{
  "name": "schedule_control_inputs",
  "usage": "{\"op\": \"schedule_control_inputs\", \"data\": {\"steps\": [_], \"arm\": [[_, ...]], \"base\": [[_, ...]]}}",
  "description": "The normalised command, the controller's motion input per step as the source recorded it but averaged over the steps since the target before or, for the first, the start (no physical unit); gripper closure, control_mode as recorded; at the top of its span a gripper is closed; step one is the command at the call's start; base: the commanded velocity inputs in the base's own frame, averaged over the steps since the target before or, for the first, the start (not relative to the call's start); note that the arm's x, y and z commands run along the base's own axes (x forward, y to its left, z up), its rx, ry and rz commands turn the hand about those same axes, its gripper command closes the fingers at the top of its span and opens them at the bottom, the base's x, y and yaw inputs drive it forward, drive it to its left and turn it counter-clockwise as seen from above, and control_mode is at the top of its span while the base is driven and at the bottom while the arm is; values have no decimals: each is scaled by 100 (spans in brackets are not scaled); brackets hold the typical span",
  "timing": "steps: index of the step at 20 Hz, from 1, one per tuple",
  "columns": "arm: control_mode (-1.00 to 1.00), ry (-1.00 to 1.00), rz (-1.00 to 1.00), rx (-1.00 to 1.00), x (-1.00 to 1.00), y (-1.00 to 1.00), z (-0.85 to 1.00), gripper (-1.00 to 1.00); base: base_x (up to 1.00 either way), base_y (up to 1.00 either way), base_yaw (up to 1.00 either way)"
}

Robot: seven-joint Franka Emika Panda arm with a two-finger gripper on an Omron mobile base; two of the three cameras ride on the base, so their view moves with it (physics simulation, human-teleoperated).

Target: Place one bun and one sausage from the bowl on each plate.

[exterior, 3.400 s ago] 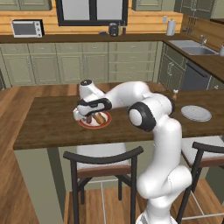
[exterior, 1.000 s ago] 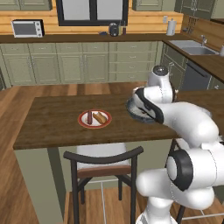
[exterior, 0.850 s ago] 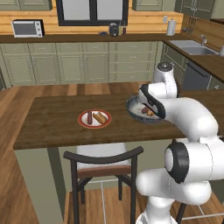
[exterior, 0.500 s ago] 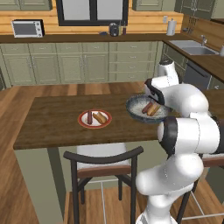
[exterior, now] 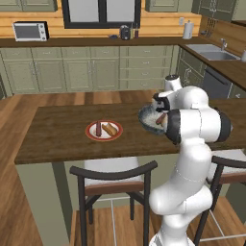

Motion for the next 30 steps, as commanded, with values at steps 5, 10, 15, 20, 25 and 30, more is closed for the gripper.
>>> {"op": "schedule_control_inputs", "data": {"steps": [5,10,15,20,25,30], "arm": [[-100,-1,0,3,43,0,-59,-100],[-100,-1,0,6,47,0,-31,-100],[-100,-1,0,6,63,0,-37,-100],[-100,2,0,1,59,-25,-30,-100],[-100,2,0,0,9,-44,-61,-100],[-100,-6,1,0,-99,-43,-98,-100]], "base": [[0,0,0],[0,0,0],[0,0,0],[0,0,0],[0,0,0],[0,0,0]]}}
